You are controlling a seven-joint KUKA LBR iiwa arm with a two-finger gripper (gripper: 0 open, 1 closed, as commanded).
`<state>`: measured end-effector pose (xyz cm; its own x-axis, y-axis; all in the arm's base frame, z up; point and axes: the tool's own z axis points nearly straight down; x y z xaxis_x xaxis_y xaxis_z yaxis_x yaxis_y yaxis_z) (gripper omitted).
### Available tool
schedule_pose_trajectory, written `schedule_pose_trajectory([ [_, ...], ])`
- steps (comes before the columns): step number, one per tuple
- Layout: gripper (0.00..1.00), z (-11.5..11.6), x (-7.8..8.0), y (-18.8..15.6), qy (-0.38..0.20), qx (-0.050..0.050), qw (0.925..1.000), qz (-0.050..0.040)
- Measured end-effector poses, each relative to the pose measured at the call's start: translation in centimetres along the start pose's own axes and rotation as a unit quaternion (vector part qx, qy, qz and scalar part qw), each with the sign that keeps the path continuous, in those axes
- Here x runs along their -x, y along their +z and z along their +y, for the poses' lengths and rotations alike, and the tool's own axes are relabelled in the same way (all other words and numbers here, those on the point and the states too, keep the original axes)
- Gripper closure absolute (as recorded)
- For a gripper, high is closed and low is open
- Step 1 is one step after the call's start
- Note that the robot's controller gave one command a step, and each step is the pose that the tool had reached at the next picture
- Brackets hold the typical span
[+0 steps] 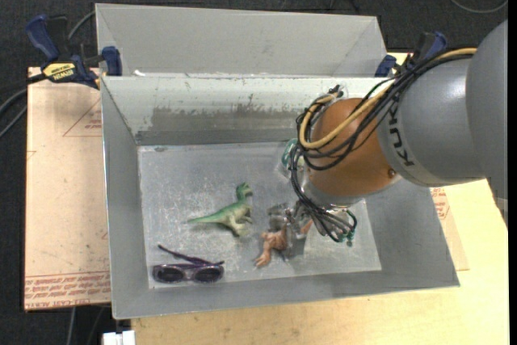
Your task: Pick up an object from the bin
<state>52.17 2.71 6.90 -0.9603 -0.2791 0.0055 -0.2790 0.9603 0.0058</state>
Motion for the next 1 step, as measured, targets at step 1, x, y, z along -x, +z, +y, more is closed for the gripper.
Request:
schedule_pose_trajectory([
  [1,1.00,0.00,-0.01,0.00,0.000,0.000,1.0000,0.0001],
])
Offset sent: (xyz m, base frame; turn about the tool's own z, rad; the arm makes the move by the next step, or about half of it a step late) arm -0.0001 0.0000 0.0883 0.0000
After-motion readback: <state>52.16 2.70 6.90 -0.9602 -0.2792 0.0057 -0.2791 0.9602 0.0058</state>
